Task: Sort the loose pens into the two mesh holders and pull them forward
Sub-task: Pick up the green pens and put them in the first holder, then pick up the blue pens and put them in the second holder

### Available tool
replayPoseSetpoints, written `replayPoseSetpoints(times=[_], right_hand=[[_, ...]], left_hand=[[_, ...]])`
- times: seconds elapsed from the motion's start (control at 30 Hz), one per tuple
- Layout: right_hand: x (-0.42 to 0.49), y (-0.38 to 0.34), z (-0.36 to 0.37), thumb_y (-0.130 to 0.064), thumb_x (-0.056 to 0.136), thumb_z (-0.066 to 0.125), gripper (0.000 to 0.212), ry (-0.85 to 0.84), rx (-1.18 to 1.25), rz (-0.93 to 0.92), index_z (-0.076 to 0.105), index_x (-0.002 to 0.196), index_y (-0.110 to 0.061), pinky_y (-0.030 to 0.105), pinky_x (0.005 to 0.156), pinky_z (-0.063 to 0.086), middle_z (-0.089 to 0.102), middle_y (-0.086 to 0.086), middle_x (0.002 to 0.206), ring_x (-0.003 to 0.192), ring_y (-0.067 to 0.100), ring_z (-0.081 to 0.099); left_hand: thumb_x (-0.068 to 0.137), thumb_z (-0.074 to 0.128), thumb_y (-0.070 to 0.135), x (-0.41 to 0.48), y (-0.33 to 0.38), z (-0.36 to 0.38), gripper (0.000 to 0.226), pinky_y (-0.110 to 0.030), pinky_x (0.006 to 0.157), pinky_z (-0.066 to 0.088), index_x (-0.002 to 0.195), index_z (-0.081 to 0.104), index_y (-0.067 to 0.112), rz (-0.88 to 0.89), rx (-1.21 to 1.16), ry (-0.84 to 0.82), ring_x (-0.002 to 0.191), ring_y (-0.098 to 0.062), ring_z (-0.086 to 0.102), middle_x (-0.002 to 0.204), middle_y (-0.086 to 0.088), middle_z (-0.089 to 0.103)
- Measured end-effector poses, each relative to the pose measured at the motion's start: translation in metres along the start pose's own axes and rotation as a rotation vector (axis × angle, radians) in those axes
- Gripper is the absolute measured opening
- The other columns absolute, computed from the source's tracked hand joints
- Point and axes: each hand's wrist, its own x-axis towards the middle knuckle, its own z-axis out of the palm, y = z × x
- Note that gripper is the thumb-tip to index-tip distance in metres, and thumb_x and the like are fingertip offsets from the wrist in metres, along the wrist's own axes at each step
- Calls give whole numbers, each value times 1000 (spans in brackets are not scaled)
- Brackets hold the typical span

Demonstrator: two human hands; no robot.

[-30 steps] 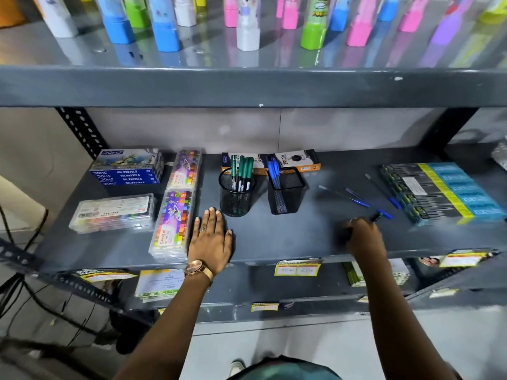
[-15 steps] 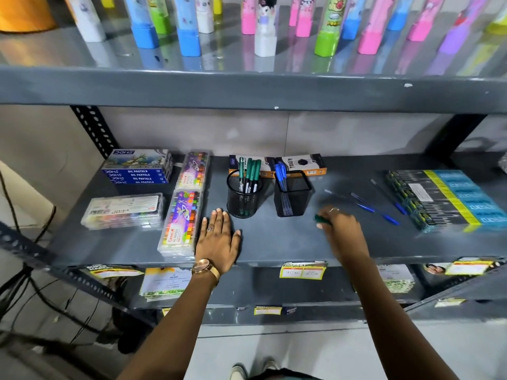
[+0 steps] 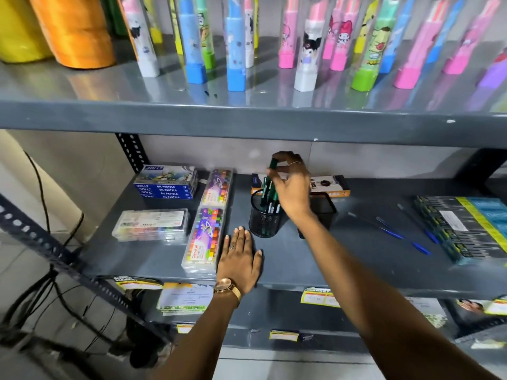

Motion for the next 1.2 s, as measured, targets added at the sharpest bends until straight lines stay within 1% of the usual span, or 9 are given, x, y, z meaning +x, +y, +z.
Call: replayPoseSetpoints(times=[0.07,0.23,0.43,0.57,0.67,0.73,0.93,1.03,1.2], right_hand=[[-2,7,14,-4,78,75,27,-66,-74,44,63,102,-2,-6,63,40,63,19,105,75,12,62],[-11,18,31,-12,81,72,30,-265,-288,128,61,108,-11,33,72,57,67,15,103,85,27,70],[-2,17,29,-23,86,67,35,-353,-610,105,59,114,-5,49,80,58,56,18,116,92,40,67],[-1,17,25,-27,87,65,38,-413,-677,117,60,116,-3,43,82,58,55,18,118,93,36,67],[-4,14,16,-28,89,63,49,-391,-644,92,49,133,-12,41,83,55,50,17,124,97,37,65],[-6,15,2,-30,89,63,52,-303,-553,106,46,137,-16,43,83,57,53,17,121,94,36,66],[-16,56,-63,-29,95,51,29,157,-391,231,67,112,-13,39,84,51,60,15,120,101,35,62],[-15,99,-95,-21,89,42,34,9,-703,394,65,111,-7,39,89,46,59,21,119,106,40,54],[-37,151,-128,-10,91,49,37,-250,-1017,660,52,127,0,43,101,40,47,23,134,126,43,38]], left_hand=[[83,-1,49,0,0,0,77,-38,118,-3,145,14,5,-1,-4,5,144,-21,3,156,-12,15],[85,1,49,0,0,1,75,-38,117,-4,144,14,4,0,-7,5,144,-22,3,155,-13,15],[86,2,48,1,0,2,75,-39,117,-3,144,15,4,7,4,7,144,-22,4,155,-13,15],[85,3,48,1,0,2,75,-38,117,-3,144,14,4,8,4,12,144,-22,4,155,-13,16],[84,1,49,1,-1,2,76,-37,117,-5,145,13,5,9,19,7,144,-21,3,155,-13,14],[84,2,49,2,-1,4,76,-37,116,-5,145,14,5,13,20,11,144,-22,5,155,-13,16],[87,9,47,2,-2,8,73,-41,118,5,143,22,2,16,16,39,143,-25,14,152,-15,25],[85,6,49,2,-1,6,75,-40,118,1,143,19,3,19,16,20,143,-24,11,153,-14,21],[83,4,50,1,-1,4,77,-38,117,-1,144,17,4,16,12,22,144,-23,9,154,-13,19]])
